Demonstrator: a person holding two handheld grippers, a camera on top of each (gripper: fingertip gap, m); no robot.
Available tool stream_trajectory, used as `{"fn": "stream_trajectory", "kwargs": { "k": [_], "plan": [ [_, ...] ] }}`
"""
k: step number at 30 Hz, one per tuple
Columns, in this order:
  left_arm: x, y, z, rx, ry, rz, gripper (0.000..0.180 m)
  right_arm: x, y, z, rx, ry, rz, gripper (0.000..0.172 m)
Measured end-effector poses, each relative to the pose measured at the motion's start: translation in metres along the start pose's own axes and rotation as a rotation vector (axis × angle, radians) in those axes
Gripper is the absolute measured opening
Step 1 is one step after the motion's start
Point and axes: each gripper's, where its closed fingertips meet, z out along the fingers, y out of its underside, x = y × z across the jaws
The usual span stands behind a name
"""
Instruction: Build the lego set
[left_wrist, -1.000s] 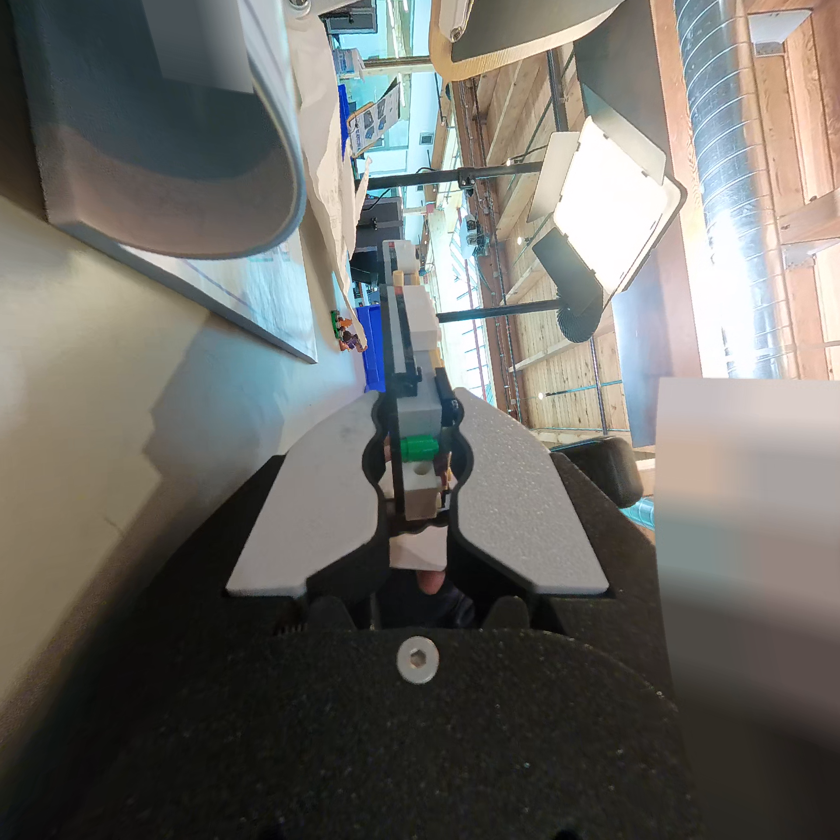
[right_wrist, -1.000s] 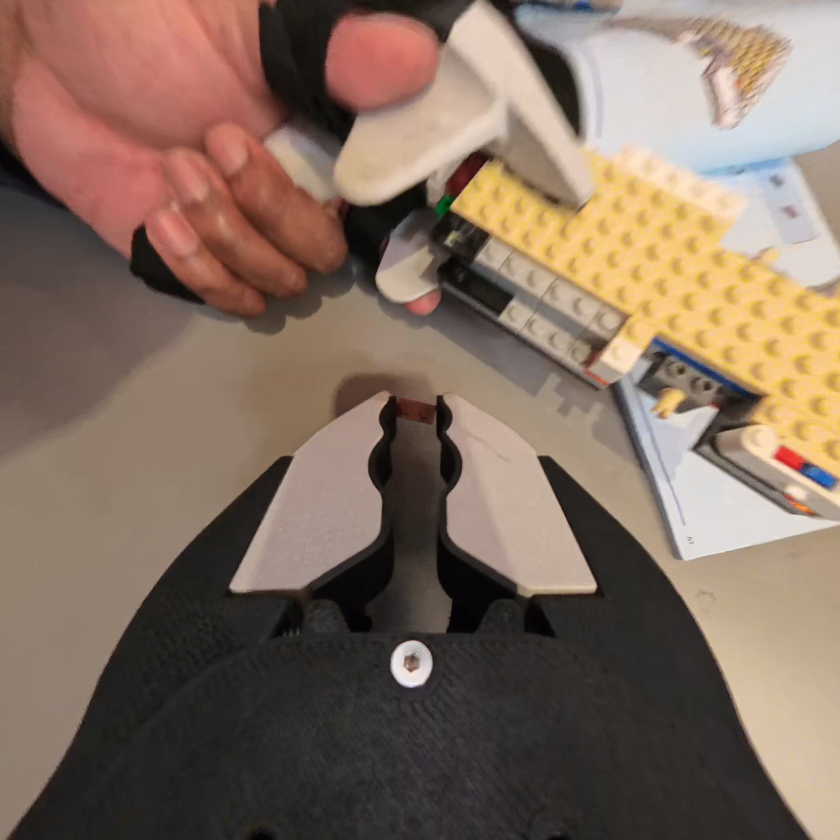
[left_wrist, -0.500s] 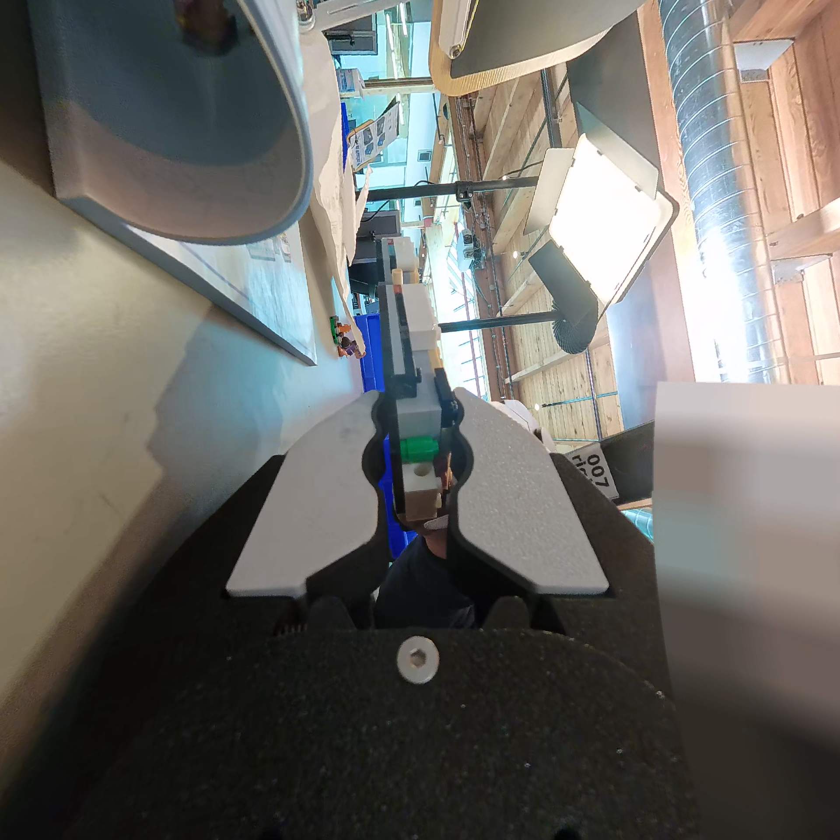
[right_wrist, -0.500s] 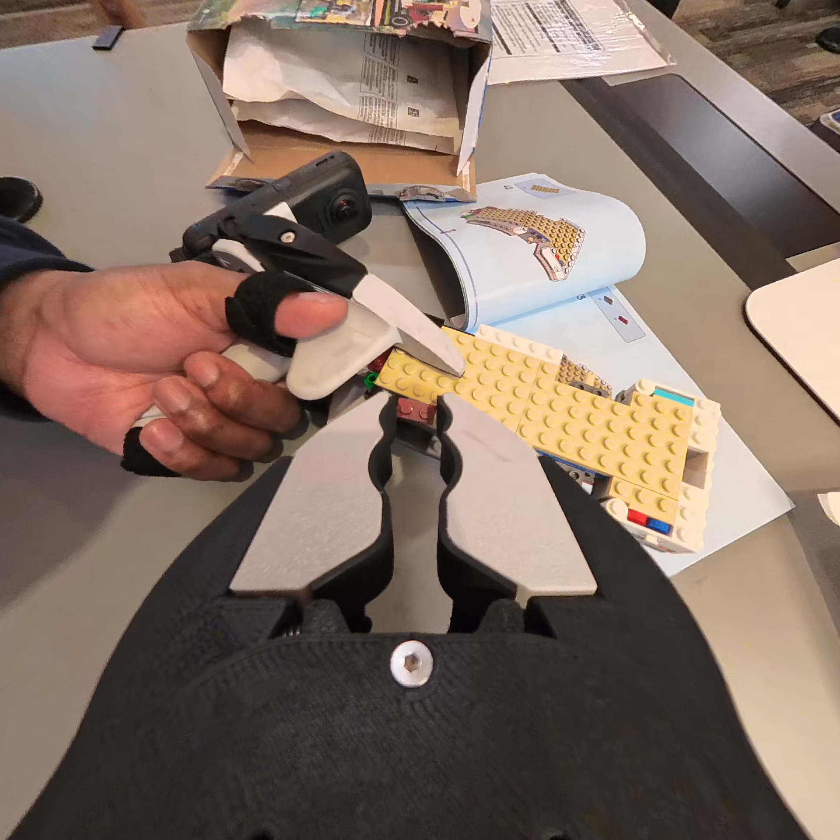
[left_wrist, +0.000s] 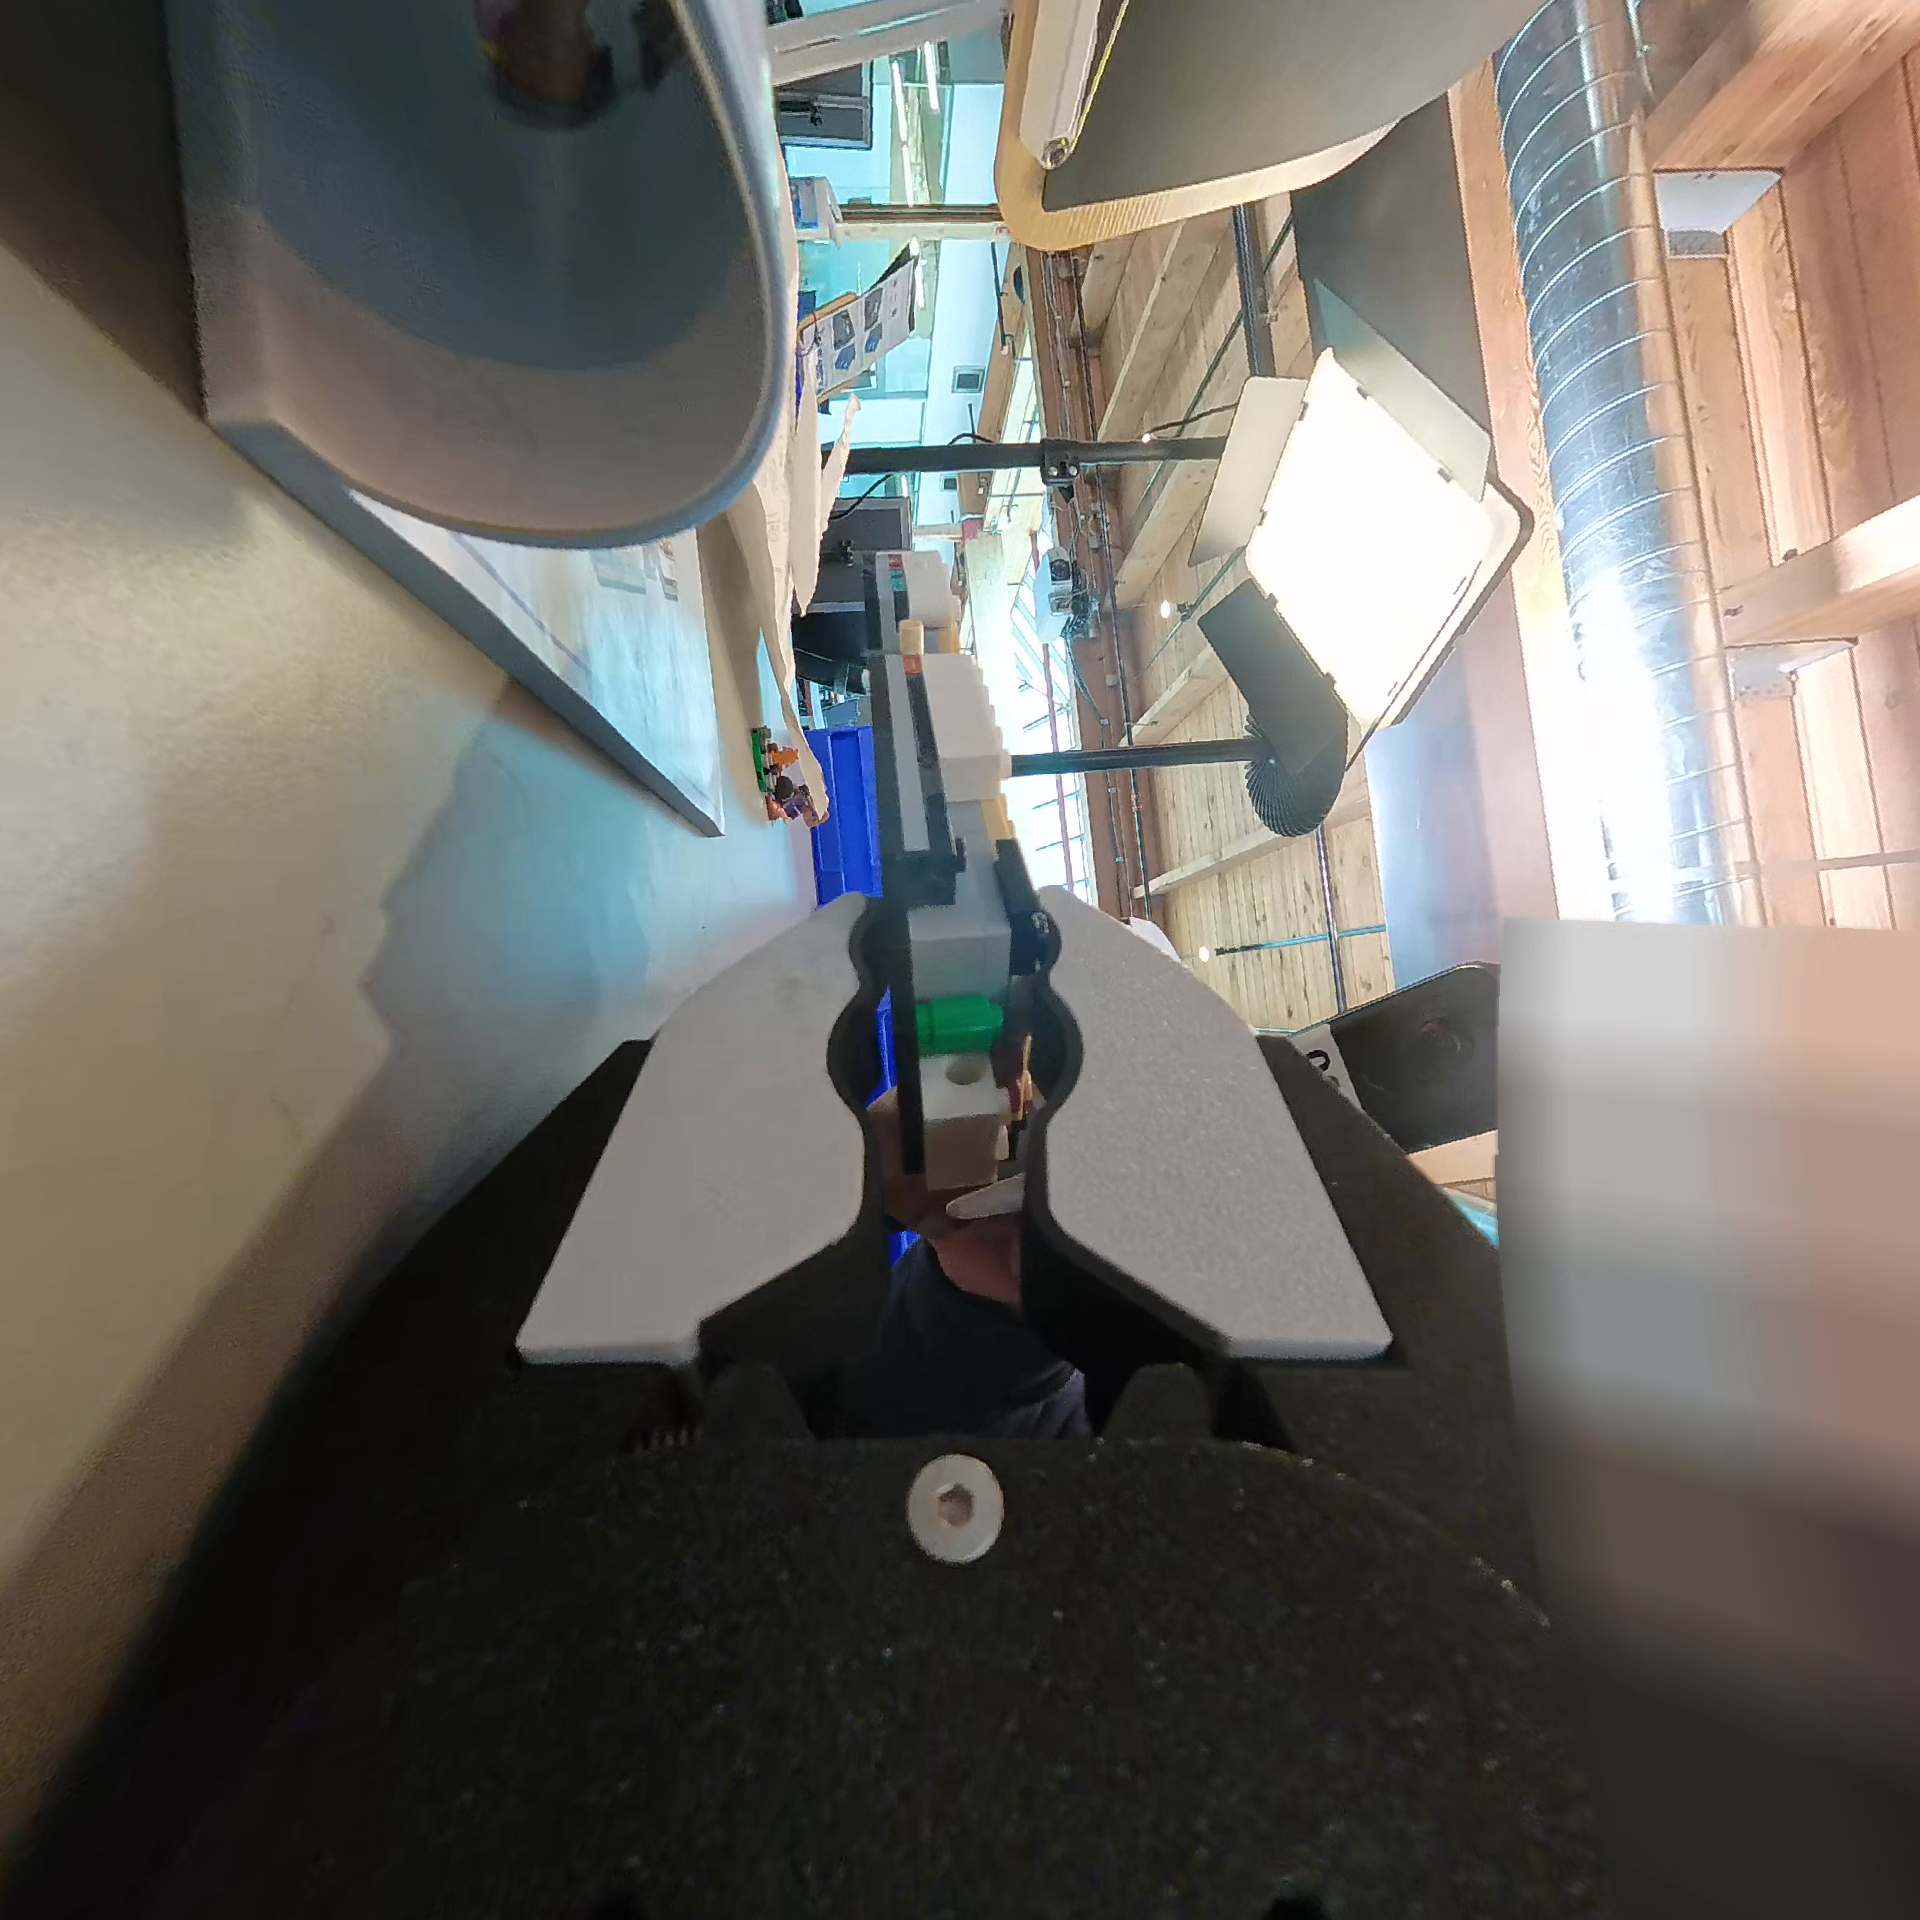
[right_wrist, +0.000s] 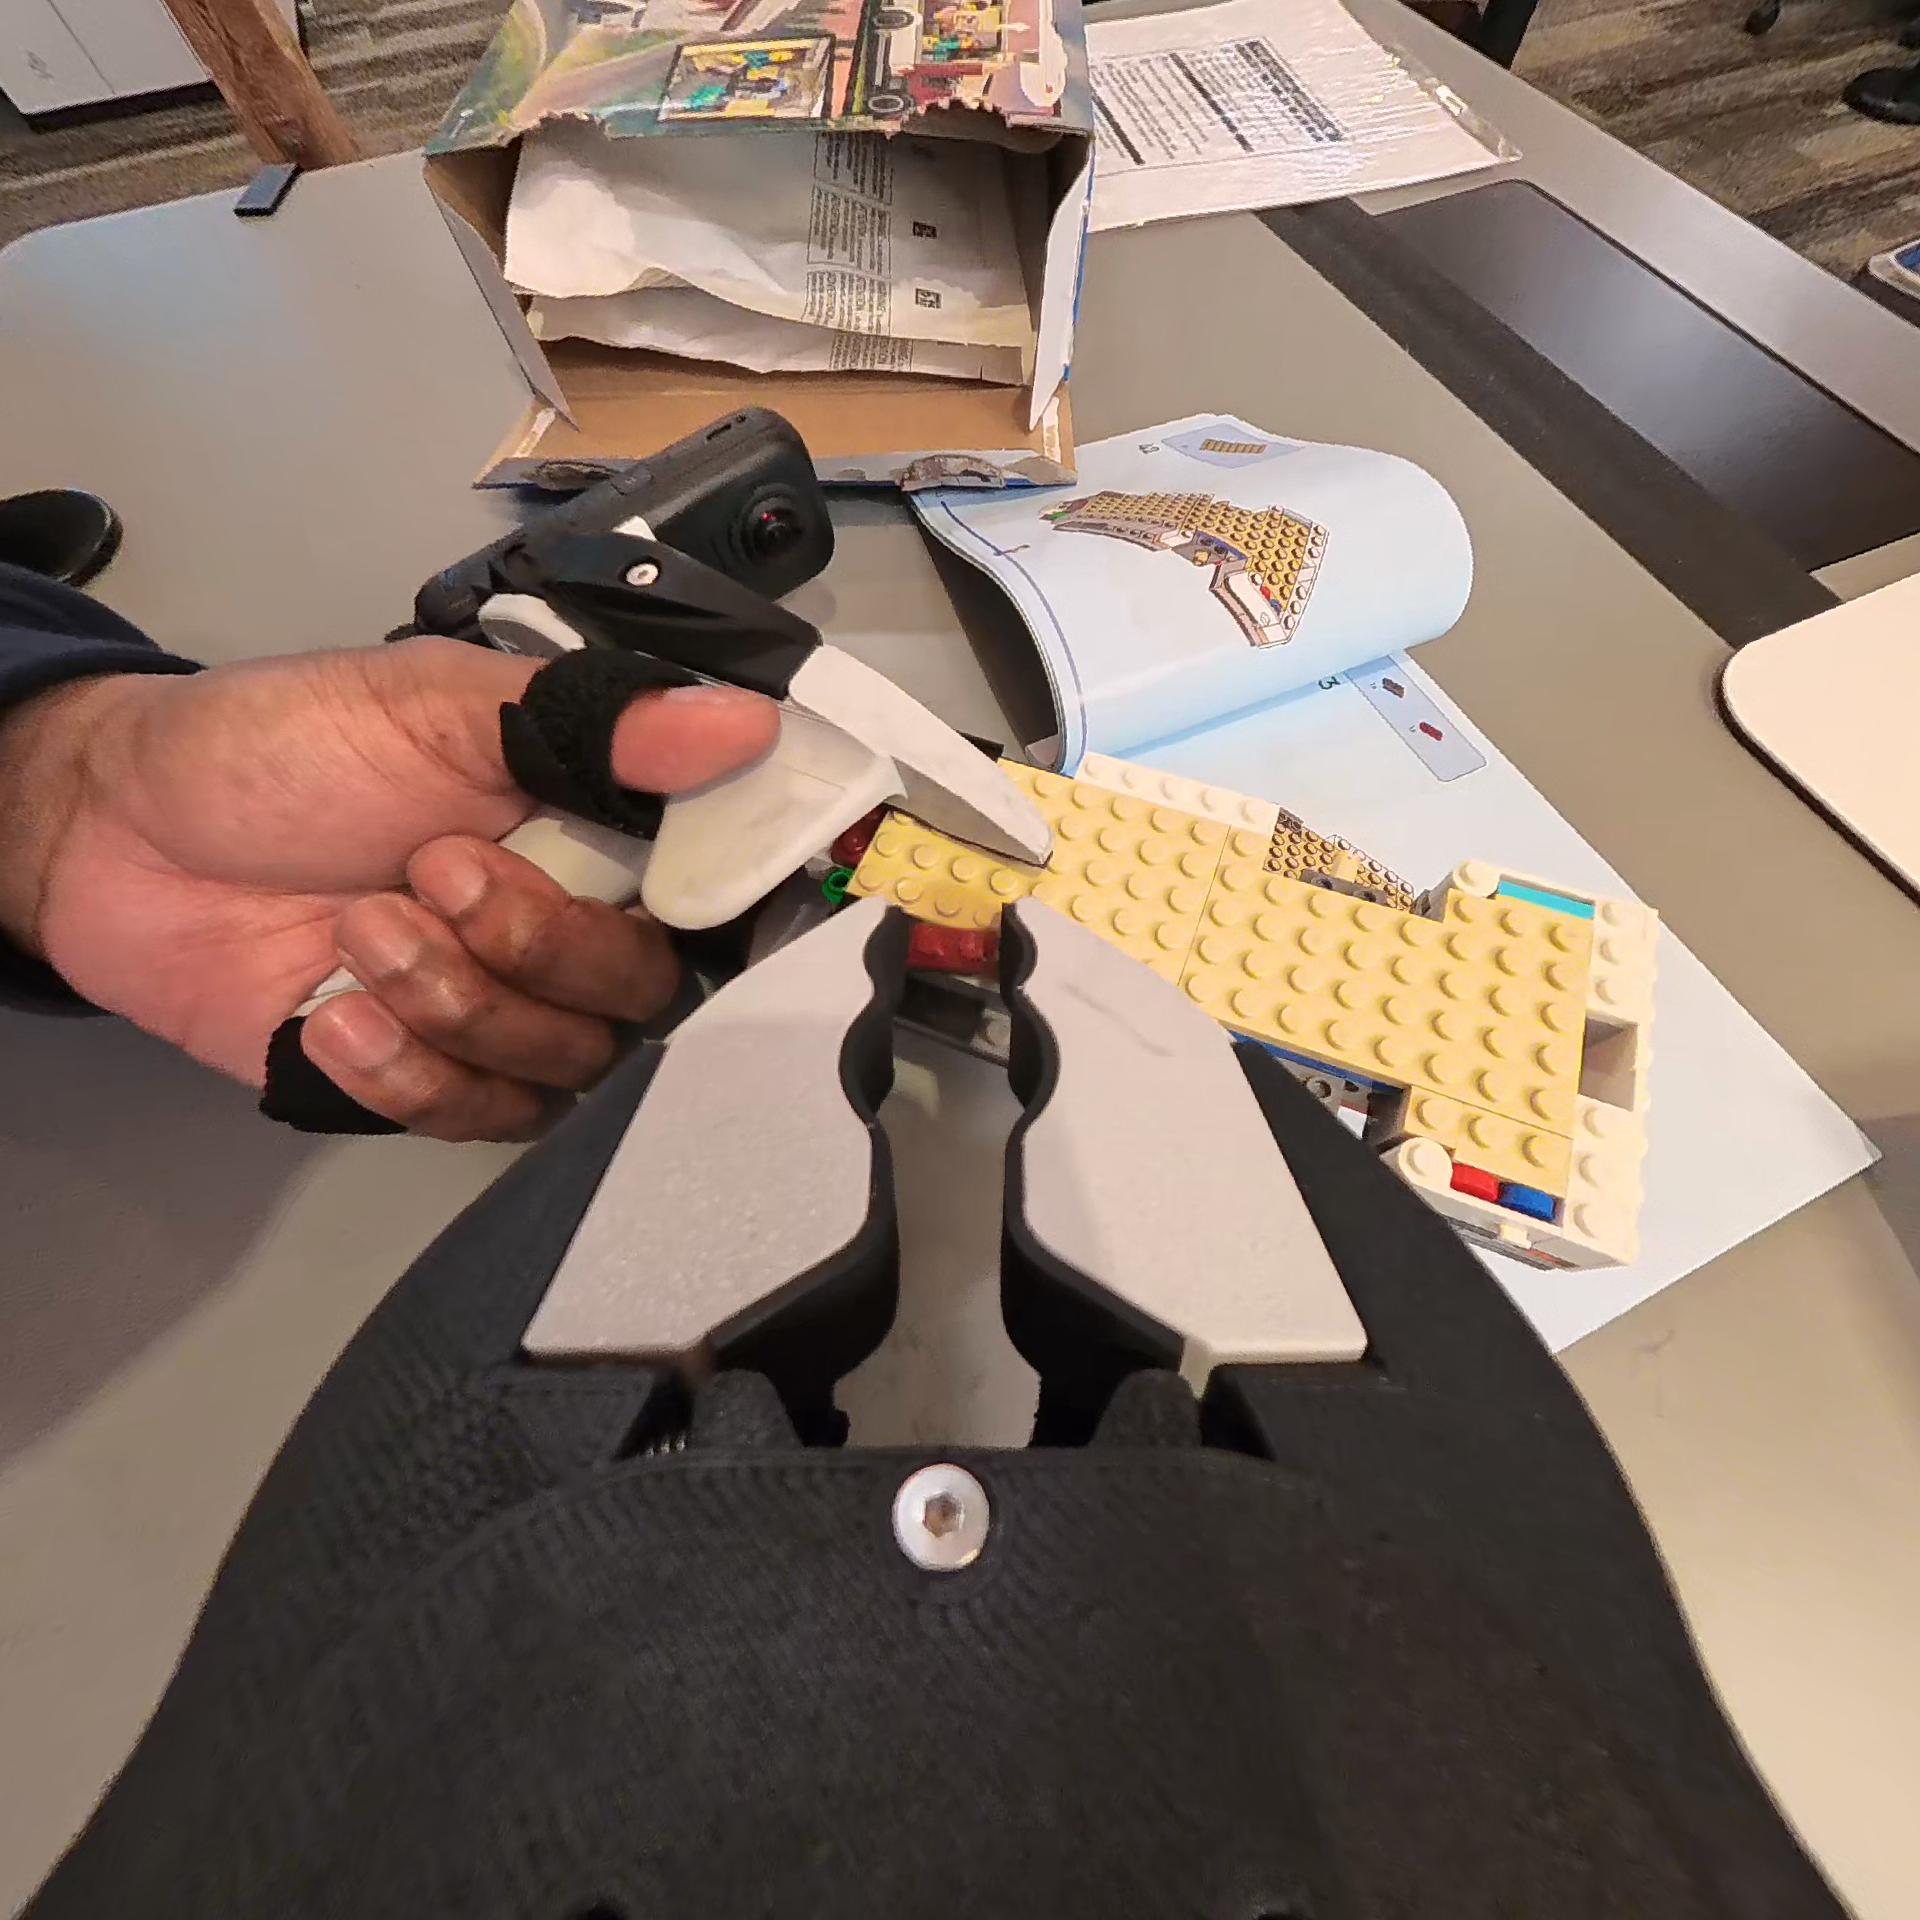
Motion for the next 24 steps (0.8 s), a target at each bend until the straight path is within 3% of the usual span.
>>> {"fn": "stream_trajectory", "kwargs": {
  "k": [13,20,24],
  "plan": [
    [0.002,-0.006,-0.003,0.024,0.004,0.023,0.024,0.01,-0.002,-0.013,0.054,0.018,-0.028,0.023],
    [0.002,-0.007,-0.003,0.024,-0.002,0.032,0.025,-0.005,0.044,-0.021,-0.037,-0.107,-0.059,0.022],
    [0.003,-0.007,-0.003,0.022,0.0,0.031,0.024,-0.017,0.074,-0.015,-0.146,-0.112,-0.171,0.022]
  ]
}}
